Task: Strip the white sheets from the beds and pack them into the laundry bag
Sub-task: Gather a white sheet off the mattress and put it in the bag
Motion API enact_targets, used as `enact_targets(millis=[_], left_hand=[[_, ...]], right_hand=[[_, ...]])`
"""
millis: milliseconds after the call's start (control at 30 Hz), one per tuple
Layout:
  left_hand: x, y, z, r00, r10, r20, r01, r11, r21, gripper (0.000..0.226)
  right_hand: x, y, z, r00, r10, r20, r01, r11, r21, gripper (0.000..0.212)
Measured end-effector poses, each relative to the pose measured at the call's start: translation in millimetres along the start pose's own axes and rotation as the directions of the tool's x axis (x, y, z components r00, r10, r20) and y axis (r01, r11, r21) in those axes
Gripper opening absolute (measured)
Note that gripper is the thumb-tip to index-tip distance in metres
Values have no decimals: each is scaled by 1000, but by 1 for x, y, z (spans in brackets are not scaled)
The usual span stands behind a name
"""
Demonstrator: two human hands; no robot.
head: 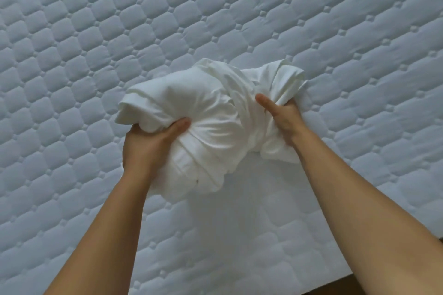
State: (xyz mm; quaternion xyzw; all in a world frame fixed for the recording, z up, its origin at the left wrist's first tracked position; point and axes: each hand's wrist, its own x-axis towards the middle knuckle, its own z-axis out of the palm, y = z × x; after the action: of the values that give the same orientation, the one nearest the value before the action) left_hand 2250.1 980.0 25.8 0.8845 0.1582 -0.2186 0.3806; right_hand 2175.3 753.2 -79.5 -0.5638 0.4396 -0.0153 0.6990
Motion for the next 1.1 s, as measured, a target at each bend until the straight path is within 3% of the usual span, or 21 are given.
enact_targets(millis=[67,133,233,300,367,433,500,600,700,833,1100], left_hand=[[10,-14,-1,998,-58,23,60,994,-86,72],[23,-23,-2,993,-110,37,114,984,-137,58],[40,-34,-7,983,-160,92,176,962,-207,60],[41,-52,-10,970,-197,145,231,932,-279,59],[33,-73,-12,961,-209,181,264,888,-376,59],[25,-95,-16,954,-219,206,290,850,-439,71],[17,-116,-27,931,-242,271,345,827,-444,74],[-5,-148,-49,906,-264,331,399,795,-457,77],[-30,-182,-64,928,-244,282,352,824,-444,96],[-51,-200,-71,892,-241,383,383,853,-354,105],[-20,-206,-53,769,-406,494,607,708,-361,86]], right_hand=[[6,-8,1,996,2,89,2,999,-48,66],[12,-16,6,990,3,140,16,990,-137,79],[13,-28,18,981,9,192,41,966,-255,109],[9,-31,29,972,-20,235,87,957,-277,116],[2,-37,39,961,-35,276,116,952,-282,101],[-8,-48,48,948,-16,318,112,951,-287,72],[-21,-53,55,937,52,346,65,945,-320,52],[-54,-35,52,899,228,375,-41,895,-444,40],[-95,6,35,863,369,346,-184,865,-466,33],[-131,38,14,834,472,285,-320,835,-448,31],[-118,54,41,877,459,142,-397,859,-323,42]])
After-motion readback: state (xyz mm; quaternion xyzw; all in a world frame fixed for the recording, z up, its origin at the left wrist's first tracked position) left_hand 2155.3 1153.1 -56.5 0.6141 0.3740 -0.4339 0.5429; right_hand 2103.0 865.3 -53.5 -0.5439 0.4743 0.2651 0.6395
